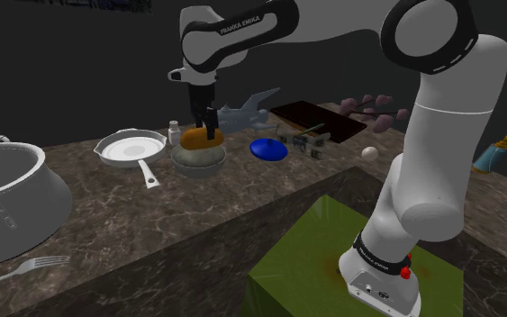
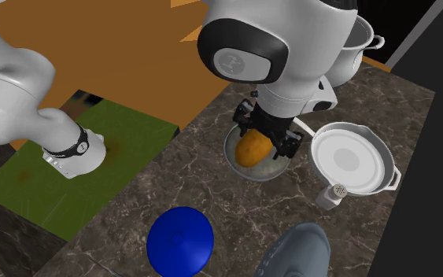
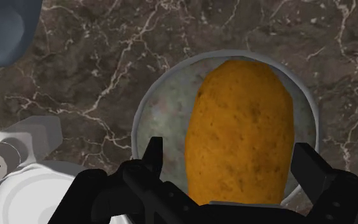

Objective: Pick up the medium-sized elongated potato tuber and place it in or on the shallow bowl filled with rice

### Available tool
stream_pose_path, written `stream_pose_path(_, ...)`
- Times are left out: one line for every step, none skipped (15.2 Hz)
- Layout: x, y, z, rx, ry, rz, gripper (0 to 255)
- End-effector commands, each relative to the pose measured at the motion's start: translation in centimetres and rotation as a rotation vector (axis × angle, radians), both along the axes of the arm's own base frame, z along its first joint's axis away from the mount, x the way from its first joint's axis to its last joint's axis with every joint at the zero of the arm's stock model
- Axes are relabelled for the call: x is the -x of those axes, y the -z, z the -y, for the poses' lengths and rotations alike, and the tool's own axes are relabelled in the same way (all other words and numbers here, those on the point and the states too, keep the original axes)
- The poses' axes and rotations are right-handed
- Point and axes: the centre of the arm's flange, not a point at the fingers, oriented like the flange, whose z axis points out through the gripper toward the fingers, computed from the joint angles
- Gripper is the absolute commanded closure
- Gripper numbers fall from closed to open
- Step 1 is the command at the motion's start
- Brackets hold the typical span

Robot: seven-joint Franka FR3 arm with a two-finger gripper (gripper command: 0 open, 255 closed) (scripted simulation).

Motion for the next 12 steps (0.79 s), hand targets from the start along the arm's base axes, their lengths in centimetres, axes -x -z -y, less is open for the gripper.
stream_pose_path(0.1, 0.1, -0.2, 0.000, 0.000, 0.000, 0)
stream_pose_path(0.0, -1.3, -0.2, 0.000, 0.000, 0.000, 0)
stream_pose_path(-0.1, -2.6, -0.2, 0.000, 0.000, 0.000, 0)
stream_pose_path(-0.2, -3.9, -0.3, 0.000, 0.000, 0.000, 0)
stream_pose_path(-0.2, -4.9, -0.3, 0.000, 0.000, 0.000, 0)
stream_pose_path(-0.2, -4.9, -0.3, 0.000, 0.000, 0.000, 0)
stream_pose_path(-0.2, -4.9, -0.3, 0.000, 0.000, 0.000, 0)
stream_pose_path(-0.2, -4.9, -0.3, 0.000, 0.000, 0.000, 0)
stream_pose_path(-0.2, -4.9, -0.3, 0.000, 0.000, 0.000, 0)
stream_pose_path(-0.2, -4.9, -0.3, 0.000, 0.000, 0.000, 0)
stream_pose_path(-0.2, -4.9, -0.3, 0.000, 0.000, 0.000, 0)
stream_pose_path(-0.2, -4.9, -0.3, 0.000, 0.000, 0.000, 0)
